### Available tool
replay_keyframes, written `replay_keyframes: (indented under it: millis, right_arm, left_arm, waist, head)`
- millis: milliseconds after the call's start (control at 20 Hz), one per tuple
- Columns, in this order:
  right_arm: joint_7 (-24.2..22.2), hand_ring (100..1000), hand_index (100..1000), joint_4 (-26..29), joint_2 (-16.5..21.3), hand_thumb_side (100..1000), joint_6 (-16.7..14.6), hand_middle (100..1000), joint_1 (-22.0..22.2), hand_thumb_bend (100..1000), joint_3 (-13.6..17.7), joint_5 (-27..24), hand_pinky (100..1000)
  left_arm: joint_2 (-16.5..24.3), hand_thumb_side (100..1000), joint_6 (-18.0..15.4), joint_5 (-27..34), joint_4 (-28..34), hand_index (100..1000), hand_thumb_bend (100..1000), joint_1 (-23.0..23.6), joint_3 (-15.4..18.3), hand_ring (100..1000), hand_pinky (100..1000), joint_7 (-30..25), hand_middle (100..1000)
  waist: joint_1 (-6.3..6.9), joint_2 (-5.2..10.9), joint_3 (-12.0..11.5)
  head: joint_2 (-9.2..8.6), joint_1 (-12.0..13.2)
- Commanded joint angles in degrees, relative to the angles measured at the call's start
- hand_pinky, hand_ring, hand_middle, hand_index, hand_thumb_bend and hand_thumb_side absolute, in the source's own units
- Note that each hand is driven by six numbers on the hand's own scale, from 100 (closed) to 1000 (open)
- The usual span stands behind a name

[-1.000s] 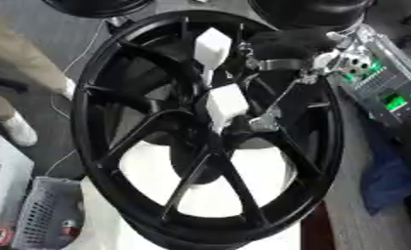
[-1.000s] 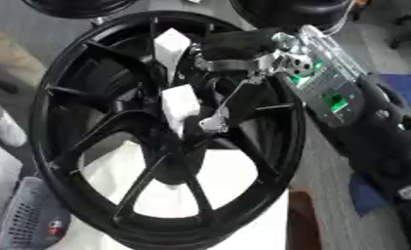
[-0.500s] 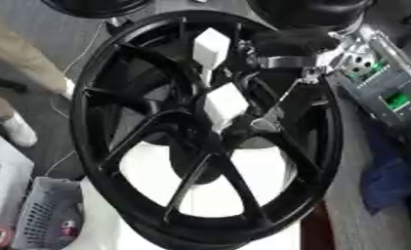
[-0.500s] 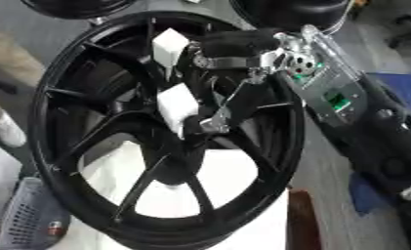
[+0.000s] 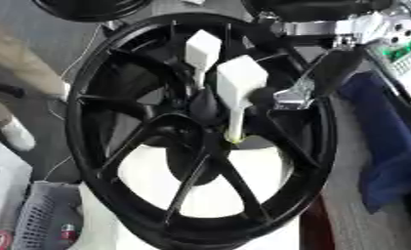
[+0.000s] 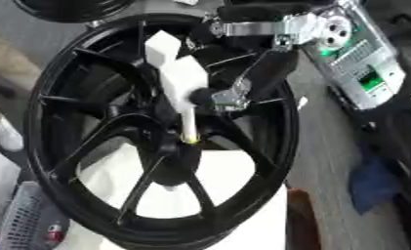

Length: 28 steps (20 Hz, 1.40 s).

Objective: Pull the pin out of the wheel hub.

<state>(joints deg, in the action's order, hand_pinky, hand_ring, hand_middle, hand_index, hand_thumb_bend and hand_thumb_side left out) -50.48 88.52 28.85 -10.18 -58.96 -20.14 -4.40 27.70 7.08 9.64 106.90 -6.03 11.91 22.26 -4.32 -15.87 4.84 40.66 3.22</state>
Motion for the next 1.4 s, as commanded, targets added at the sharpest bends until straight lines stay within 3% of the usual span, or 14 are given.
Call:
replay_keyframes:
  millis: [50, 200, 350, 500, 700, 900, 1000, 1050, 1150, 1400]
  right_arm:
    - [1.6, 571, 600, 1.5, 6.6, 468, 1.8, 407, -1.2, 100, 4.2, -4.6, 743]
    - [5.0, 569, 601, 1.6, 12.8, 463, 2.0, 406, 0.3, 100, 7.2, -7.9, 743]
    - [9.4, 564, 598, 1.5, 20.3, 434, 2.4, 401, 4.5, 100, 11.6, -10.3, 740]
    - [14.7, 564, 597, 1.7, 28.2, 418, 1.6, 402, 11.9, 100, 16.7, -12.7, 740]
    - [22.4, 566, 610, 0.0, 34.5, 424, 0.4, 411, 25.1, 100, 24.9, -13.8, 746]
    - [29.7, 578, 654, -2.2, 33.1, 462, -1.9, 450, 36.4, 100, 33.1, -11.9, 757]
    - [32.6, 611, 714, -3.1, 31.2, 522, -2.7, 521, 40.8, 100, 36.2, -9.2, 772]
    - [33.5, 694, 842, -3.4, 30.2, 582, -3.0, 735, 42.7, 100, 37.5, -7.6, 802]
    - [34.7, 774, 895, -3.4, 28.1, 645, -3.7, 820, 45.5, 100, 39.5, -5.0, 843]
    - [34.9, 809, 913, -2.4, 24.9, 701, -4.2, 837, 48.6, 100, 42.1, -3.0, 860]
  left_arm:
    - [1.1, 547, -0.1, 0.0, 0.6, 700, 520, -0.5, 0.8, 721, 670, -0.2, 549]
    - [1.1, 548, -0.1, 0.0, 0.6, 701, 520, -0.4, 1.0, 721, 670, -0.1, 549]
    - [1.2, 548, -0.1, -0.1, 0.7, 701, 519, -0.3, 1.2, 721, 670, 0.0, 549]
    - [1.3, 548, -0.1, -0.1, 0.9, 701, 519, -0.5, 1.4, 721, 670, 0.2, 549]
    - [1.3, 548, -0.1, -0.1, 1.0, 701, 517, -0.8, 1.7, 721, 670, 0.5, 550]
    - [0.9, 549, -0.1, 0.0, 1.2, 702, 516, -1.1, 1.9, 721, 670, 0.7, 550]
    - [0.7, 549, 0.0, 0.0, 1.2, 701, 516, -1.1, 2.0, 721, 670, 0.9, 550]
    - [0.7, 549, 0.0, 0.0, 1.2, 701, 517, -1.1, 2.1, 721, 670, 1.0, 549]
    - [0.5, 551, -0.1, 0.2, 1.3, 701, 517, -1.1, 2.1, 722, 670, 1.0, 550]
    - [0.4, 552, -0.1, 0.2, 1.4, 702, 516, -1.3, 2.0, 722, 670, 0.9, 551]
  waist:
    - [0.50, 1.44, 0.2]
    - [0.57, 1.34, 0.4]
    - [0.93, 0.99, 0.6]
    - [1.32, 0.46, 0.6]
    - [2.15, -0.45, 0.6]
    - [3.14, -1.43, 0.6]
    - [3.54, -1.86, 0.6]
    - [3.72, -2.04, 0.6]
    - [4.02, -2.33, 0.5]
    - [4.38, -2.66, 0.3]
  head:
    - [-1.02, -0.1]
    - [-1.30, 0.2]
    - [-1.30, 0.9]
    - [-1.42, 1.3]
    - [-1.92, 2.1]
    - [-2.56, 3.0]
    - [-2.57, 3.3]
    - [-2.59, 3.5]
    - [-2.61, 3.8]
    - [-2.78, 4.1]
